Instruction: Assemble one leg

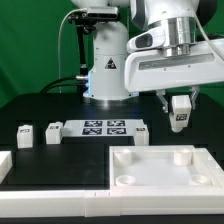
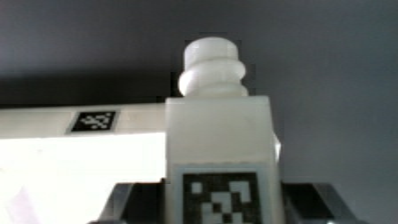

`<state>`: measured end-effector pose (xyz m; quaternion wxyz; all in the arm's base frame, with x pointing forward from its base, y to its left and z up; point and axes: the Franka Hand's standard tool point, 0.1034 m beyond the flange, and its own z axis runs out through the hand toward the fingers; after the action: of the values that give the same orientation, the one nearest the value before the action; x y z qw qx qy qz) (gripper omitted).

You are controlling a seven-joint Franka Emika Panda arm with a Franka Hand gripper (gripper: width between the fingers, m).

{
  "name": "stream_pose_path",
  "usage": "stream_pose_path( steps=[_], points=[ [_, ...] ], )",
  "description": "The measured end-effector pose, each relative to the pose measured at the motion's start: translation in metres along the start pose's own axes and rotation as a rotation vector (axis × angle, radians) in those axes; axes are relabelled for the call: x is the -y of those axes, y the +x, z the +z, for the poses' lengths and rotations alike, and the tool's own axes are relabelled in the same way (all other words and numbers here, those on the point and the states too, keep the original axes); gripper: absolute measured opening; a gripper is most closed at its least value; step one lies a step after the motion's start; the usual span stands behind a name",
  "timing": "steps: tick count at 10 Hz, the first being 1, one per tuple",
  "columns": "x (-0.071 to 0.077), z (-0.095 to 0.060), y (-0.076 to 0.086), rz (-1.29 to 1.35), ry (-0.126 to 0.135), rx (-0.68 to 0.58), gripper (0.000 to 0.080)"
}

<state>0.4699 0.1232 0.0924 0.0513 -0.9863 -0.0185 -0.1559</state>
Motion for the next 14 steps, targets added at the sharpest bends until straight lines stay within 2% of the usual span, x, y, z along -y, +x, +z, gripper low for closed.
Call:
stream_pose_path(
  steps=[1,2,3,4,5,6,10,11,12,13,14],
  points=[
    [-0.003,0.002,0.010,-0.057,0.001,-0.088,0.0290],
    [-0.015,0.008,0.019,-0.100,-0.010,-0.119,0.0290],
    [-0.027,0.012,0.031,-0.125,-0.019,-0.102,0.0290],
    [-0.033,0.013,0.051,-0.124,-0.022,-0.116,0.0290],
    [-0.035,0.016,0.067,-0.123,-0.023,-0.135,0.0290],
    [-0.038,0.021,0.074,-0.131,-0.025,-0.149,0.0290],
    [-0.038,0.020,0.075,-0.134,-0.032,-0.214,0.0290],
    [-0.034,0.024,0.071,-0.142,-0.032,-0.249,0.0290],
    [-0.033,0.033,0.067,-0.142,-0.027,-0.218,0.0290],
    [-0.027,0.035,0.072,-0.146,-0.017,-0.183,0.0290],
    [-0.019,0.033,0.083,-0.153,-0.009,-0.198,0.0290]
  ],
)
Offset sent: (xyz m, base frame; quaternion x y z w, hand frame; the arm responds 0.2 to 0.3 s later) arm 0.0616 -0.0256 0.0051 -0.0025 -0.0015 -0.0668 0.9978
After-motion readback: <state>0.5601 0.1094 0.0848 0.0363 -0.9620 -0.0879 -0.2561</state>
